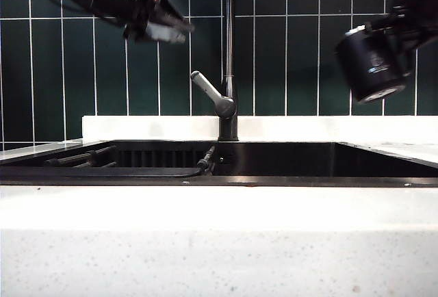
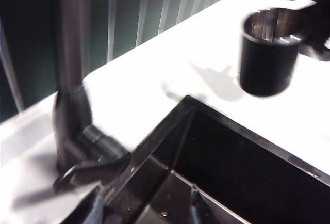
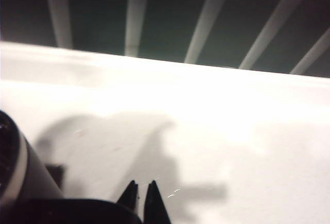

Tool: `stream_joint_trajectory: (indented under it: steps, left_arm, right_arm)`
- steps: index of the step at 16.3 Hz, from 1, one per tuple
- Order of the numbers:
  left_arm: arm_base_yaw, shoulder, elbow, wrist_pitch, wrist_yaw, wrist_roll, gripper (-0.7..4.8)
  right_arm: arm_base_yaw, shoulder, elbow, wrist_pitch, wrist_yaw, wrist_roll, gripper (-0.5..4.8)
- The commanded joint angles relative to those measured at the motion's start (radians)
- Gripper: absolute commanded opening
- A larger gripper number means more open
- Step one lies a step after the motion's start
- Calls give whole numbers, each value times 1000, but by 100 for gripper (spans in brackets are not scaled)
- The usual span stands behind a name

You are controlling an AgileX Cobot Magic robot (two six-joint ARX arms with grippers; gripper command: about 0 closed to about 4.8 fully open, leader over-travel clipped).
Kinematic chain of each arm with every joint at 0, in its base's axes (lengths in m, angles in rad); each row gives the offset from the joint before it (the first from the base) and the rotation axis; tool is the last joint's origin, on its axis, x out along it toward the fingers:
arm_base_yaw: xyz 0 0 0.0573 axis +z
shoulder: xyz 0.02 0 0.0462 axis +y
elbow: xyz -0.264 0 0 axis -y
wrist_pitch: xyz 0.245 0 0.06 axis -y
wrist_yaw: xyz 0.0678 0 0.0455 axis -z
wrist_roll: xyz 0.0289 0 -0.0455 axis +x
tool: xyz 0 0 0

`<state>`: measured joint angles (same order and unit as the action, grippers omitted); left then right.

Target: Pick up the mug next to the sink, go to the faucet to get some water, pour the water into the sink, and finally put the mug back to its place.

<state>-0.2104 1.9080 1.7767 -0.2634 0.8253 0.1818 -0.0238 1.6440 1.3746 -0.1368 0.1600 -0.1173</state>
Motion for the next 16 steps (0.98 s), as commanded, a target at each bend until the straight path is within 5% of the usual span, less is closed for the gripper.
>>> stream_joint_trajectory:
  steps: [1,4,6,12,16]
  left_arm:
    - [-10,-31,3,-27,-29,28,206]
    - [-8,-53,2,-103,-40,60,190]
    - [-8,-74,2,-172,-40,142,133]
    - [-10,-126,2,-245,-40,182,133]
    - [-23,-163,-31,-244,-42,182,132]
  right_arm:
    - [-48,-13,-18,76,-58,18,-1]
    - [-74,-13,-122,212,-70,21,-1]
    - [-79,-13,-225,362,-78,21,-1]
    - [-80,-13,-501,748,-76,67,-1]
    - [-84,-11,-552,780,-57,73,-1]
